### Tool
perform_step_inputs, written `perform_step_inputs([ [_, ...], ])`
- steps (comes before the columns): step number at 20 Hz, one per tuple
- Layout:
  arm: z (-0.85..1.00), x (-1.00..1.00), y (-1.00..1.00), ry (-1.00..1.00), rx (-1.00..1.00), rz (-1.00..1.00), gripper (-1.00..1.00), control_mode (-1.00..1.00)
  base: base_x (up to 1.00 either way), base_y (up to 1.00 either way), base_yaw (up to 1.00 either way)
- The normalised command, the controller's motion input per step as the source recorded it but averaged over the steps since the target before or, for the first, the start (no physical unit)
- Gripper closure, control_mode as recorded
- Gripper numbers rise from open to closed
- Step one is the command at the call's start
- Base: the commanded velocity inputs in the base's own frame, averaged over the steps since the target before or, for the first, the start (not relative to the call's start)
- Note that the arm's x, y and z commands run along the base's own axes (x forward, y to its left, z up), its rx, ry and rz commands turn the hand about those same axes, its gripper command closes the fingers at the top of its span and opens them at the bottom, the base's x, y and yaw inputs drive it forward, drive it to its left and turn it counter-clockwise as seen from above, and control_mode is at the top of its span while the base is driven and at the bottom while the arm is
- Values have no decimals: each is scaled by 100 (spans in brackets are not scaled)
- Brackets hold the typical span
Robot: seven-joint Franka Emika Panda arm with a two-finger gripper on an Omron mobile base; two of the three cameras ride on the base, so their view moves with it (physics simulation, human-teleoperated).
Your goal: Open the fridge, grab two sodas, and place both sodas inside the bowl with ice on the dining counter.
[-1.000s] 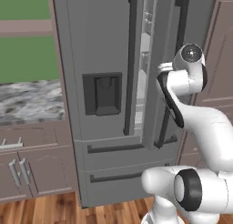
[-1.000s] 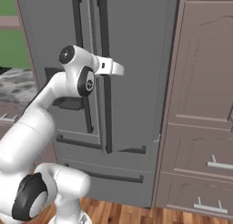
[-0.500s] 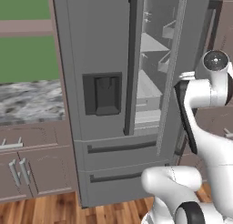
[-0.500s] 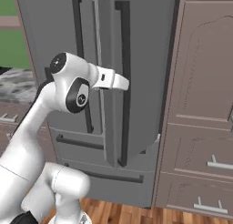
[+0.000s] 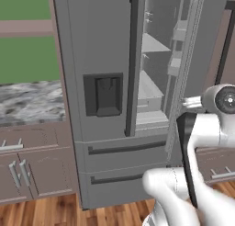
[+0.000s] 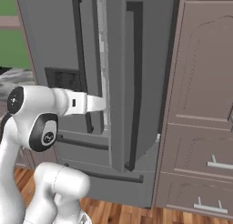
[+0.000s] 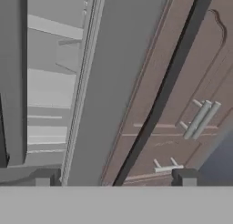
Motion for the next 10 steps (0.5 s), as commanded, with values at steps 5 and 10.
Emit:
perform_step_inputs([
  [5, 14, 22, 100, 9, -19, -1, -100, -100, 0, 0, 0],
  [10, 23, 78, 80, 19, -21, -4, -100, -100, 0, 0, 0],
])
